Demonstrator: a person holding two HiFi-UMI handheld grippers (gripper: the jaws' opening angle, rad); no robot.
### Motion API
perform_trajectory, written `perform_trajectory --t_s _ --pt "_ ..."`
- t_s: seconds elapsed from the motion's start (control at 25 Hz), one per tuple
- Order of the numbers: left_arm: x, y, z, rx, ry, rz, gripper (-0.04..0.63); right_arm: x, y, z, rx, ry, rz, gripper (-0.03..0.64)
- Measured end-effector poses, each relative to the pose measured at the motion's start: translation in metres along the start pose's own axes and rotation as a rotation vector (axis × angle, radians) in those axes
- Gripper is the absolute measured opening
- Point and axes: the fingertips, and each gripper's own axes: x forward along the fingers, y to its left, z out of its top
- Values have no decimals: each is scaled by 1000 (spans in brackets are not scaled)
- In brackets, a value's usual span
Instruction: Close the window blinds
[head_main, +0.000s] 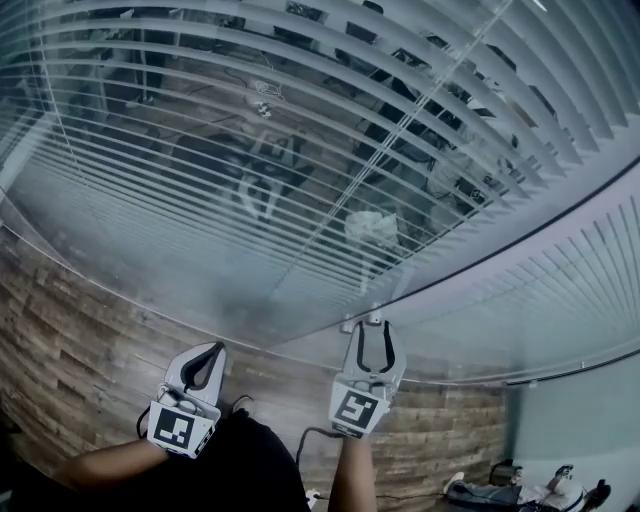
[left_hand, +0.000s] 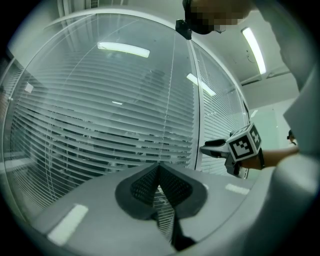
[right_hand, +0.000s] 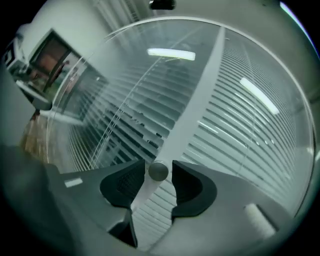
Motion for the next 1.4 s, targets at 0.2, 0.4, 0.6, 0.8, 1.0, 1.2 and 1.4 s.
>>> perform_trajectory --t_s 0.2,0.4,0.6,0.8,1.0,1.2,1.4 --pt "-1 -2 -3 4 8 -2 2 5 4 -2 -133 26 -39 132" --pt "0 -1 1 1 4 -4 2 10 2 -4 -148 45 -73 130" --pt "0 0 -2 7 0 0 2 9 -1 -8 217 -8 -21 127" --pt "0 -1 -2 6 3 -1 2 8 -13 -14 831 -67 54 127" --pt "1 -3 -3 10 8 -6 2 8 -16 -17 955 -92 89 132" --pt "-7 6 -7 10 3 -5 2 -1 6 -12 300 -3 69 186" --pt "-3 4 -6 11 15 -11 2 6 11 -11 -140 59 0 170"
